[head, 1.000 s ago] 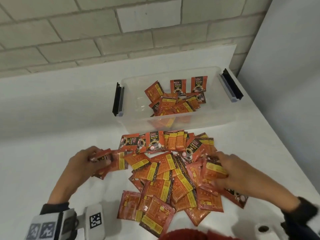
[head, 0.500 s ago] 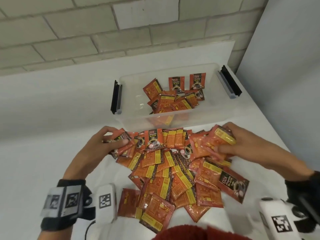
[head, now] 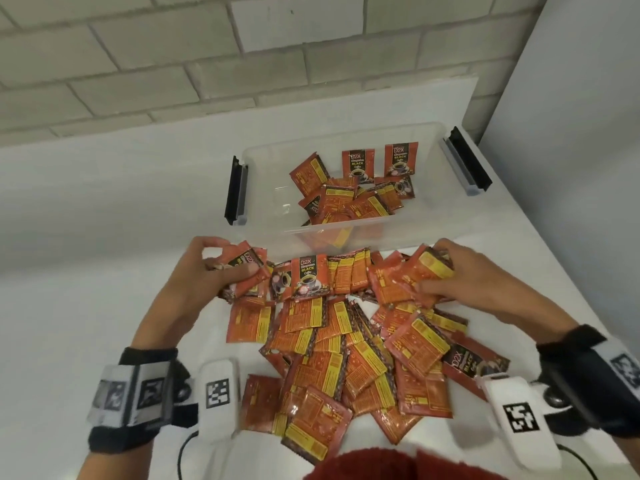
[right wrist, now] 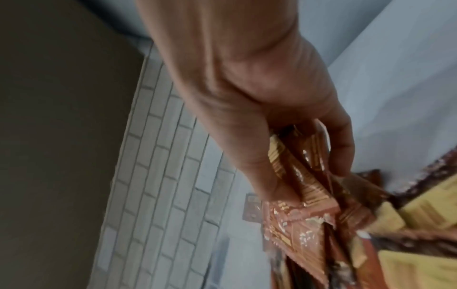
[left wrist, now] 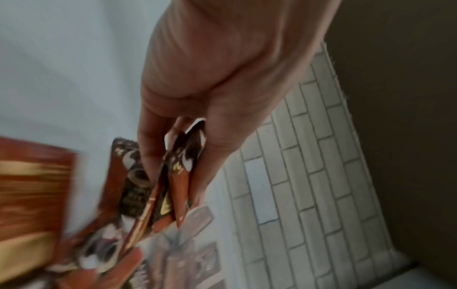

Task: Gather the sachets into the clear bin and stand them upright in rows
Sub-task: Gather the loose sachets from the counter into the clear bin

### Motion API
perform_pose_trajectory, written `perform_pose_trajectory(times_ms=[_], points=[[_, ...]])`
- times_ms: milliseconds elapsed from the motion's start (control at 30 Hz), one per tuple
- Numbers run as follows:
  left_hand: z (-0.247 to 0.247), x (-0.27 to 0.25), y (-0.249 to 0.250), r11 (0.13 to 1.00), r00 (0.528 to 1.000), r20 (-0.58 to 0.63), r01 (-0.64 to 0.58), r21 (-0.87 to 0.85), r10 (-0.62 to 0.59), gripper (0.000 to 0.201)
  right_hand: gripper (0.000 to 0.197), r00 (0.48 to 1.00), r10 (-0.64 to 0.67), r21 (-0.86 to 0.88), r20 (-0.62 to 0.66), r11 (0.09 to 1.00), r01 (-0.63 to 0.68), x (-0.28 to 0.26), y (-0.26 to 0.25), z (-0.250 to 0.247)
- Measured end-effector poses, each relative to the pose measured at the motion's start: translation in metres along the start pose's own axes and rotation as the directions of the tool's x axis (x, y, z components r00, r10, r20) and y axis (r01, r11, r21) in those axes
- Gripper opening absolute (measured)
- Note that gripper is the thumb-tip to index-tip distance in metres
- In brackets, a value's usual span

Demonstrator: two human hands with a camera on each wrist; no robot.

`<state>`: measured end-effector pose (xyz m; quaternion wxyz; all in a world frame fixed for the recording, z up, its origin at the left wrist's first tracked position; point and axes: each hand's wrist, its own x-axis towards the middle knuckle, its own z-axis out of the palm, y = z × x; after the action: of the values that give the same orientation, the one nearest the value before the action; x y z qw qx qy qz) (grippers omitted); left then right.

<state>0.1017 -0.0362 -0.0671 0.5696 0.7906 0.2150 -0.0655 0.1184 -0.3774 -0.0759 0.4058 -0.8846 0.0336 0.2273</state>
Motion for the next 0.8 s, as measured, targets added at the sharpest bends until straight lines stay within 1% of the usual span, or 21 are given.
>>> perform_pose_trajectory(times_ms=[67,100,167,200,267,333,400,433,500,567,600,633,700,733,800], points=[[-0.015,-0.011,0.009,0.996,0.998,0.053,0.034,-0.081,-0.03,0.071,0.033,0.999,-0.01,0.088,-0.033,0.996,0.013,-0.004,-0.002,-0.011],[-0.022,-0.015,0.011,0.992,0.995,0.092,0.047,-0.113,-0.037,0.07,0.033,0.998,-0.019,0.12,-0.06,0.992,0.026,-0.005,-0.003,-0.015],[-0.031,-0.023,0.013,0.986,0.991,0.131,0.059,-0.154,-0.039,0.054,0.034,0.994,-0.034,0.197,-0.102,0.979,0.054,-0.007,-0.009,-0.022],[-0.033,-0.026,0.012,0.985,0.989,0.138,0.071,-0.159,-0.049,0.05,0.033,0.993,-0.043,0.247,-0.108,0.967,0.069,-0.009,-0.014,-0.024],[-0.037,-0.028,0.005,0.987,0.984,0.164,0.098,-0.128,-0.076,0.056,0.031,0.994,-0.071,0.339,-0.085,0.936,0.096,-0.011,-0.023,-0.025],[-0.038,-0.029,-0.006,0.989,0.97,0.218,0.127,-0.08,-0.107,0.063,0.035,0.995,-0.101,0.376,0.009,0.922,0.091,-0.01,-0.032,-0.021],[-0.031,-0.029,-0.018,0.992,0.959,0.255,0.126,0.018,-0.127,0.058,0.039,0.983,-0.103,0.322,0.151,0.945,0.049,-0.005,-0.038,-0.007],[-0.026,-0.029,-0.025,0.99,0.955,0.27,0.098,0.097,-0.121,0.055,0.041,0.974,-0.087,0.271,0.208,0.962,0.028,0.0,-0.039,0.002],[-0.01,-0.028,-0.037,0.966,0.961,0.261,0.022,0.259,-0.091,0.04,0.053,0.965,-0.039,0.149,0.259,0.989,0.0,0.012,-0.037,0.023],[0.002,-0.026,-0.045,0.927,0.983,0.182,-0.052,0.372,-0.018,0.022,0.067,0.972,-0.007,0.02,0.233,1.0,0.003,0.023,-0.035,0.039],[0.006,-0.025,-0.046,0.908,0.99,0.138,-0.07,0.414,0.014,0.018,0.069,0.979,0.002,-0.042,0.204,0.999,0.007,0.026,-0.035,0.043],[0.008,-0.024,-0.046,0.901,0.995,0.101,-0.069,0.428,0.028,0.018,0.066,0.984,0.013,-0.08,0.175,0.997,0.002,0.029,-0.034,0.045],[0.007,-0.02,-0.046,0.923,0.997,0.075,-0.053,0.382,0.026,0.024,0.055,0.986,0.035,-0.079,0.161,0.997,-0.022,0.033,-0.034,0.046],[0.005,-0.018,-0.046,0.929,0.996,0.079,-0.055,0.366,0.028,0.026,0.052,0.985,0.046,-0.063,0.165,0.997,-0.036,0.034,-0.033,0.046],[0.002,-0.013,-0.043,0.921,0.995,0.091,-0.078,0.381,0.047,0.024,0.052,0.983,0.049,-0.035,0.175,0.998,-0.043,0.035,-0.032,0.047]])
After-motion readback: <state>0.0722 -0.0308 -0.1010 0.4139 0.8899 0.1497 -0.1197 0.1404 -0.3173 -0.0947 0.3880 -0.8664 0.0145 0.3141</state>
